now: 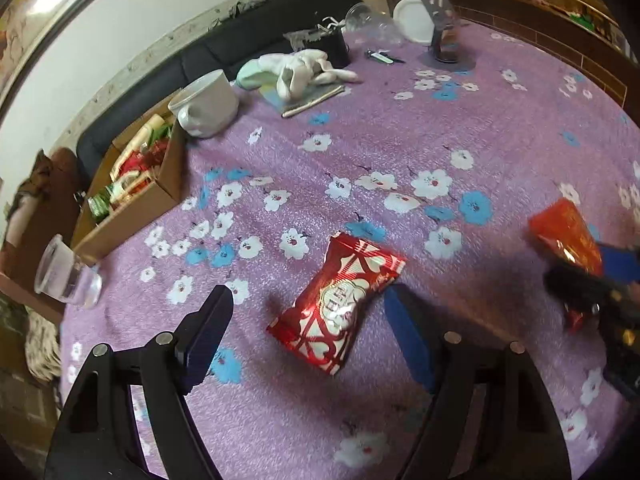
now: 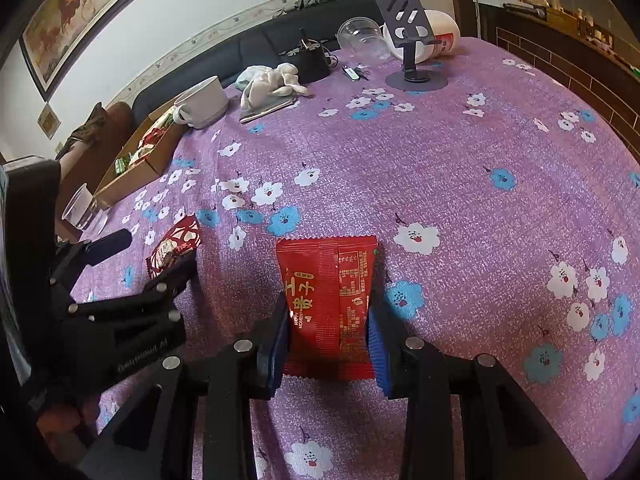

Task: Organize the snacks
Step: 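Grasp the small red packet with the right gripper while the left grasps the red-and-white packet, then carry both small red packets over the tray with both grippers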

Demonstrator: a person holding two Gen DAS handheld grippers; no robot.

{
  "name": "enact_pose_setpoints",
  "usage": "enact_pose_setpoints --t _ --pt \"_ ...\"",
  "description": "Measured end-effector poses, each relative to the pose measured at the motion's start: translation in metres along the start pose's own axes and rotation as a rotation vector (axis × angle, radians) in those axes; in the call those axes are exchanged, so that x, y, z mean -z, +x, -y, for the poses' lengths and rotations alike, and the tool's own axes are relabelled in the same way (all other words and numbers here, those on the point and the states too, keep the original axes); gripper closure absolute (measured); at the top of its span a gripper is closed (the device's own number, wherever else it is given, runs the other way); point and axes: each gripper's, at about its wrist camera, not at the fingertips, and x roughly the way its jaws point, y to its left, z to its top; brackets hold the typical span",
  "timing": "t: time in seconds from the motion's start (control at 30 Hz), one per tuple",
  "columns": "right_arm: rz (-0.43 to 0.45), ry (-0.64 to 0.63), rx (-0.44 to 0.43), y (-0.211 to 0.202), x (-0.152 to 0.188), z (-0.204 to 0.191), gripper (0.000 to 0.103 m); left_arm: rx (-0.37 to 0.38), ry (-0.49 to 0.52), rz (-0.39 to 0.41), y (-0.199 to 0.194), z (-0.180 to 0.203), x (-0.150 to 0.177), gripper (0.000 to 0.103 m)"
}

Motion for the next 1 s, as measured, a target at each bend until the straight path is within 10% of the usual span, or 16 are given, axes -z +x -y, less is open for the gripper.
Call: enact_pose_setpoints --t 0.13,0.27,0.33,1.0 --pt "0.0 0.001 0.0 0.0 0.0 0.0 0.067 0.036 -0.078 -0.001 0.003 -0.006 0.001 0.027" --pt "-0.001 -0.006 0.006 0.0 0.001 -0.001 0.067 0.091 -0.089 0.001 -0.002 0.003 0.003 0.074" --pt "0.0 -0.01 0.011 0.0 0.001 -0.002 0.067 0.03 -0.033 0.008 -0.007 0.02 0.003 0.079" --pt "-0.001 -0.018 0.011 -0.002 0.003 -0.002 0.067 -0.056 -0.239 0.036 -0.09 0.049 0.108 0.083"
